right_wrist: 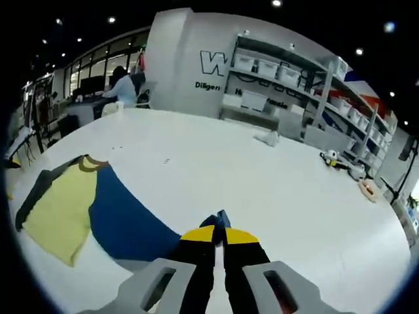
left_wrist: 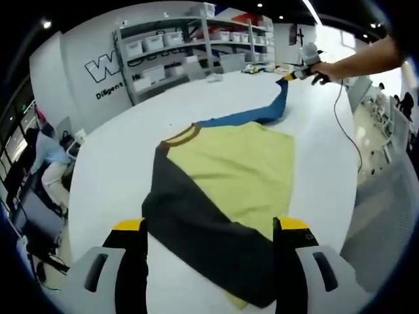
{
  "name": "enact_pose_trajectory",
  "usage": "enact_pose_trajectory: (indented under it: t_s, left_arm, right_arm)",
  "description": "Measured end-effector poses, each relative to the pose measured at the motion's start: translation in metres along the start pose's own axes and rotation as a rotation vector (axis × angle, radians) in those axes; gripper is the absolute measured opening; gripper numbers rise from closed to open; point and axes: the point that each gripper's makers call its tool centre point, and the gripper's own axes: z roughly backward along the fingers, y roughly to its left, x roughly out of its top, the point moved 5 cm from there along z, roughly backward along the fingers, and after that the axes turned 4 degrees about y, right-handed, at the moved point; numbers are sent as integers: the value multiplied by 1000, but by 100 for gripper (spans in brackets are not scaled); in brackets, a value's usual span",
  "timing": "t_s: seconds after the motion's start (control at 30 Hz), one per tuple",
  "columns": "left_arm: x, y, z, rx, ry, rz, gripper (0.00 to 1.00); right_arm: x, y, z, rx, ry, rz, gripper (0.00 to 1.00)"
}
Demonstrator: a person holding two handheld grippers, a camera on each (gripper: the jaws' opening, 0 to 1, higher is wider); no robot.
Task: Fold the garment on the visible template until the final outline fits inside the template.
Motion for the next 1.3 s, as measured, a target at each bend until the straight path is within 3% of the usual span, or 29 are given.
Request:
enact_pose_trajectory:
  t_s: [0.17, 0.43, 0.53, 0.67, 0.7, 0.9, 1.1, 1.2, 1.3]
  left_arm:
    - [1, -2, -2, -9, 2, -9, 75]
    - [3, 1, 0, -9, 3, -25, 75]
    - [3, 3, 1, -7, 1, -17, 75]
    - [1, 2, 2, -4, 5, -12, 75]
    - [1, 0, 2, -6, 6, -13, 75]
    - [2, -2, 5, -5, 11, -25, 75]
    - [-3, -5, 5, -7, 29, -24, 75]
    - [-4, -5, 5, -6, 30, -12, 75]
    - [-4, -7, 5, -13, 32, -16, 75]
  right_arm:
    - [-29, -6, 7, -42, 42, -51, 1]
    - [-36, -14, 16, -69, 35, -90, 3]
    - [-38, -2, 14, -31, 42, -102, 5]
    - [-51, 17, -1, 11, 84, -48, 20]
    - [-56, 22, -4, 10, 99, -16, 19]
    - [-71, 34, -21, 31, 144, -18, 17]
    - [-74, 32, -35, 21, 177, -25, 11]
    - [-77, 31, -39, 10, 201, 21, 11]
    - [-79, 32, -41, 5, 216, 33, 1]
